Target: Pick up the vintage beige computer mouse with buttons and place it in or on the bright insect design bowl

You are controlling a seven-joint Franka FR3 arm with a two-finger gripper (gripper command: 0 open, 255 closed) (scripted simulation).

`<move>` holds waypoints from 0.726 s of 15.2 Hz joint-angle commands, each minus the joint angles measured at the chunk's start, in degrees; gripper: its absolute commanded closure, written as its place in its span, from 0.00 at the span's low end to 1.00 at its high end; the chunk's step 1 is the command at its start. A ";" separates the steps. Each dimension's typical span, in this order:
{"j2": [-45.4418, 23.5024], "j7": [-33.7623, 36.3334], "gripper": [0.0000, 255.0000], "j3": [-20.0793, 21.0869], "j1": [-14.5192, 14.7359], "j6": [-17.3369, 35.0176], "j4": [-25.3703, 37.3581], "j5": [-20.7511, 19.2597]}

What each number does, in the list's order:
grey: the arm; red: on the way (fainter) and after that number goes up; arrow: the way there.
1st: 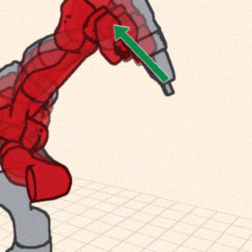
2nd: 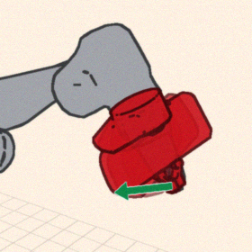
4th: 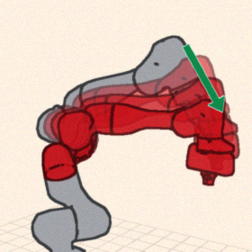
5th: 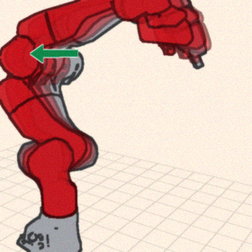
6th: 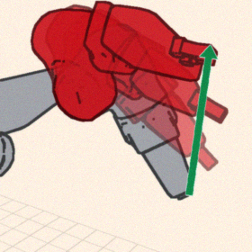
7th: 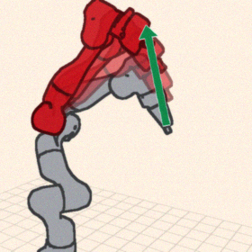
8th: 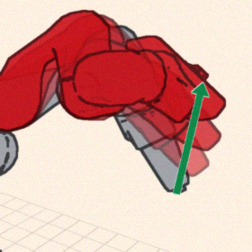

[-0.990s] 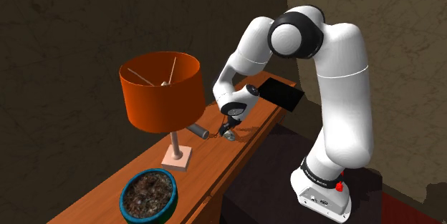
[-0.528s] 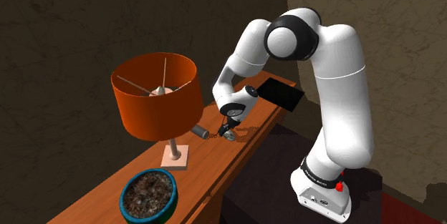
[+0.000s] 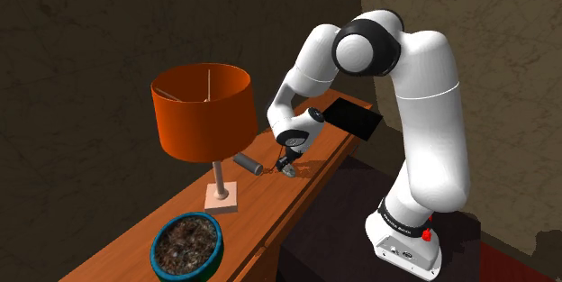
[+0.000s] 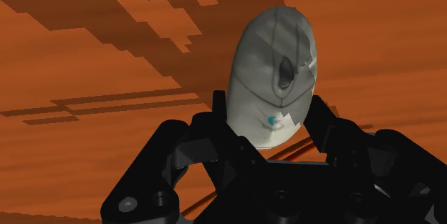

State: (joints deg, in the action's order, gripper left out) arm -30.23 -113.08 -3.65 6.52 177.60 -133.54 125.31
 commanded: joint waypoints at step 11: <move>7.21 12.31 1.00 13.14 -11.82 5.96 -4.75 -13.94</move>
State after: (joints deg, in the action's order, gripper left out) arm -23.83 -102.72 7.60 -3.46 182.91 -137.57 113.64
